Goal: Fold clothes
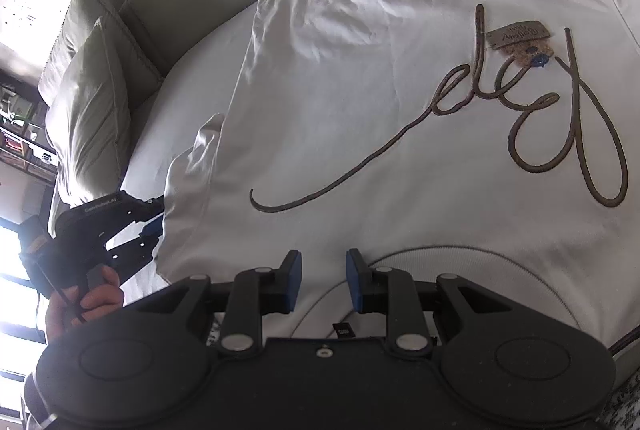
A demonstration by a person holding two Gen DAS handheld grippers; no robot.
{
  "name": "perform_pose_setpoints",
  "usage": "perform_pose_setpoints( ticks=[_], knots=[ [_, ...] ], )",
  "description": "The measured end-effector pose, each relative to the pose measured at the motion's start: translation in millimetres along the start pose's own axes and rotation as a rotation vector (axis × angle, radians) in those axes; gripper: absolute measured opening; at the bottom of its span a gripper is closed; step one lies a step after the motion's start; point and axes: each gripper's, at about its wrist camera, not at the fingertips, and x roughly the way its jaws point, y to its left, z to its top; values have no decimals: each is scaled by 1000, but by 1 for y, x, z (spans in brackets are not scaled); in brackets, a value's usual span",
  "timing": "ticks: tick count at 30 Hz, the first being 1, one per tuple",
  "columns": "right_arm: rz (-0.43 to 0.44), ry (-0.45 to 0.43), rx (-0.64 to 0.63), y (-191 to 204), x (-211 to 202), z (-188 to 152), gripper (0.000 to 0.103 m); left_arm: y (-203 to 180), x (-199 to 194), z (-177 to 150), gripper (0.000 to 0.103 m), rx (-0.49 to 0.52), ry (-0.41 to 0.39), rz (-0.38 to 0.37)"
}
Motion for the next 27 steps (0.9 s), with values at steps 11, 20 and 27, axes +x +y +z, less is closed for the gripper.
perform_pose_setpoints(
  ticks=[11,20,27],
  knots=[
    [2,-1,8,-1,0,0,24,-20,-16,-1,0,100,-89,122],
    [5,-1,3,-2,2,1,24,-27,-46,2,0,278,-241,481],
    [19,7,-50,1,-5,3,40,-21,-48,7,6,372,-255,468]
  ],
)
